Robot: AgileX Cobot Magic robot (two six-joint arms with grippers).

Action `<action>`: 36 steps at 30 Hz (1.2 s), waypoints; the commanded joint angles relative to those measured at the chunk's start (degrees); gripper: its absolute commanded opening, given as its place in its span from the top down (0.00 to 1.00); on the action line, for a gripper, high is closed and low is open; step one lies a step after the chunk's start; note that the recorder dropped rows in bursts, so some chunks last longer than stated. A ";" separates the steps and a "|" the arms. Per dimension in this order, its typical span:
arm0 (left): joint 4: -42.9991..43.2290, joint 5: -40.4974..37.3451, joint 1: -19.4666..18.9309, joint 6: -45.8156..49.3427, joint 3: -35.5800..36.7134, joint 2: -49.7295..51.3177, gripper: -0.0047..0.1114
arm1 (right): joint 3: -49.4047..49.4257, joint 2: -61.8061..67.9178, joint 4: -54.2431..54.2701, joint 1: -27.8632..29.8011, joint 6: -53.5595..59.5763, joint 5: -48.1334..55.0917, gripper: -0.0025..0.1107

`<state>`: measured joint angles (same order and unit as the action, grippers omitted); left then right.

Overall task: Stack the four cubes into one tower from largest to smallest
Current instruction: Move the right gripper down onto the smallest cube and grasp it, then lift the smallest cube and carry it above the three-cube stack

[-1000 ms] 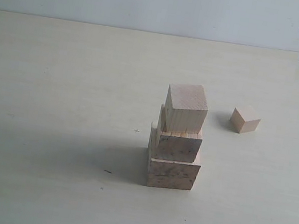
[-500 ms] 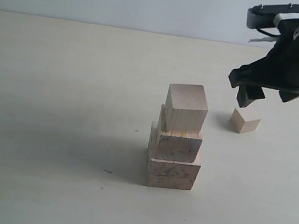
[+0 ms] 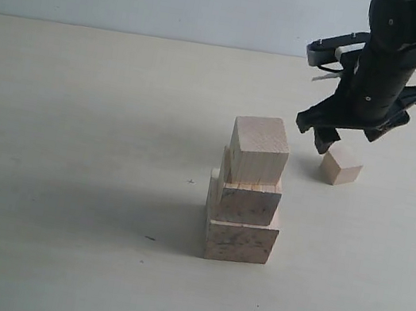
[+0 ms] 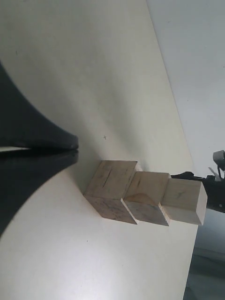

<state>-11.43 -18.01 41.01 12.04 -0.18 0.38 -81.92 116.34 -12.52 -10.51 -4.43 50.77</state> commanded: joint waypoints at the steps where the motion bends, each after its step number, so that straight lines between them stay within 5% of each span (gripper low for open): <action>1: 0.07 0.06 -0.06 0.00 0.18 -0.38 0.96 | -0.94 2.50 1.48 1.57 -0.27 0.97 0.35; 10: 0.07 0.06 -0.06 0.00 0.18 -0.38 0.96 | -0.94 5.47 8.02 3.56 1.91 -2.96 0.42; 21: 0.07 0.06 -0.06 0.00 0.18 -0.38 0.96 | -0.94 3.65 8.59 3.56 -2.81 -0.62 0.88; 36: 0.07 0.06 -0.06 0.00 0.18 -0.38 0.96 | 2.36 -24.49 15.61 -2.77 -3.97 16.38 0.91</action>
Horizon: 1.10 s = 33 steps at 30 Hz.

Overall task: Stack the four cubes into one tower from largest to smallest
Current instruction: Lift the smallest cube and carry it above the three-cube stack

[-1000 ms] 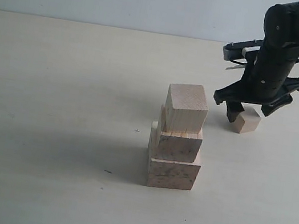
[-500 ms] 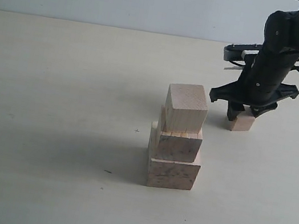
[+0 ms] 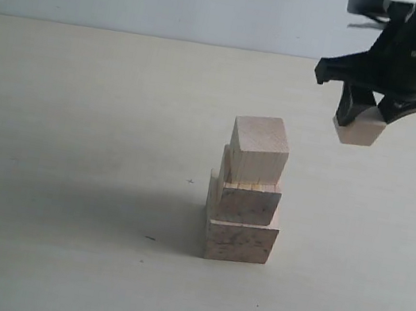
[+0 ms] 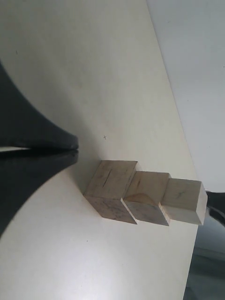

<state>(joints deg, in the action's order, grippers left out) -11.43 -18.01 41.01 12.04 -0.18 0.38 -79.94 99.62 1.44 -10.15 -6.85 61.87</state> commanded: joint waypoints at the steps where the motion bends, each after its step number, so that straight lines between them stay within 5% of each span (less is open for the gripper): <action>1: 0.07 0.06 -0.06 0.00 0.18 -0.38 0.96 | 0.38 -9.56 1.65 -4.64 -2.64 6.27 0.91; 16: 0.07 0.06 -0.06 0.00 0.18 -0.38 0.96 | -1.06 -20.27 0.96 -23.93 -21.95 8.10 0.94; 33: 0.07 0.06 -0.06 0.00 0.18 -0.38 0.96 | -7.88 -13.15 -3.23 -26.18 -22.86 8.10 0.98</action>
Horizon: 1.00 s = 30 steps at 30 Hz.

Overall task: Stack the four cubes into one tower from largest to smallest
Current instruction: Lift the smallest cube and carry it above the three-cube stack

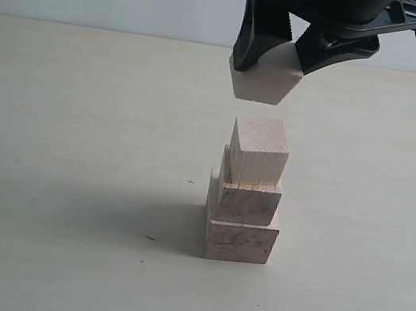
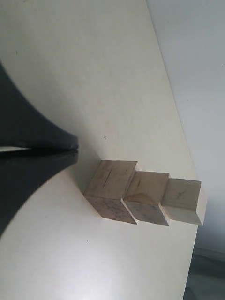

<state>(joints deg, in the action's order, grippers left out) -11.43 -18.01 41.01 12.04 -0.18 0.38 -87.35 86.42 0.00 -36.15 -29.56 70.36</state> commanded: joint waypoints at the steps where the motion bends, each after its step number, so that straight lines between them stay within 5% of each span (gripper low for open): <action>1: 0.07 0.06 -0.06 0.00 0.18 -0.38 0.96 | -0.47 0.05 -2.04 -0.19 -0.16 -0.40 0.98; 30: 0.07 0.06 -0.06 0.00 0.18 -0.38 0.96 | 3.46 -0.43 -8.06 -0.19 2.47 -0.40 0.98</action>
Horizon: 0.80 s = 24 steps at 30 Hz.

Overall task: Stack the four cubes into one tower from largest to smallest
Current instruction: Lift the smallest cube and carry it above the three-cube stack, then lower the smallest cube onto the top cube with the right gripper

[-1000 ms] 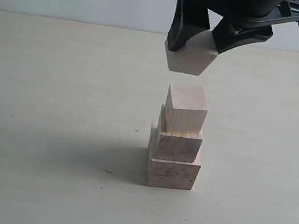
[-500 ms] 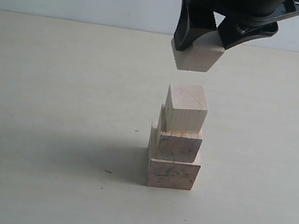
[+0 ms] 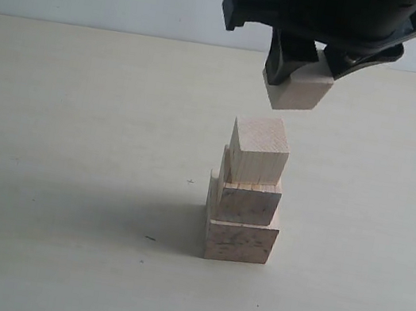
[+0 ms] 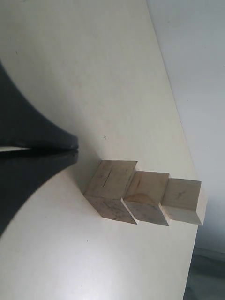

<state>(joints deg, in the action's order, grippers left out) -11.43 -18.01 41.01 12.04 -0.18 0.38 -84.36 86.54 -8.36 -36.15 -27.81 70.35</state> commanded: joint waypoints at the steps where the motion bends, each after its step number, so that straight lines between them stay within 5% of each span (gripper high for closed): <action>1: 0.07 0.06 -0.06 0.00 0.18 -0.38 0.96 | 0.47 -0.55 0.56 -0.19 1.14 -0.38 0.98; 24: 0.07 0.06 -0.06 0.00 0.18 -0.38 0.96 | 0.58 2.26 6.46 -0.19 3.09 -0.38 0.98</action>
<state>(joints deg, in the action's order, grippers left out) -11.43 -18.01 41.01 12.04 -0.18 0.38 -84.24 88.04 -1.01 -36.15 -25.59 70.35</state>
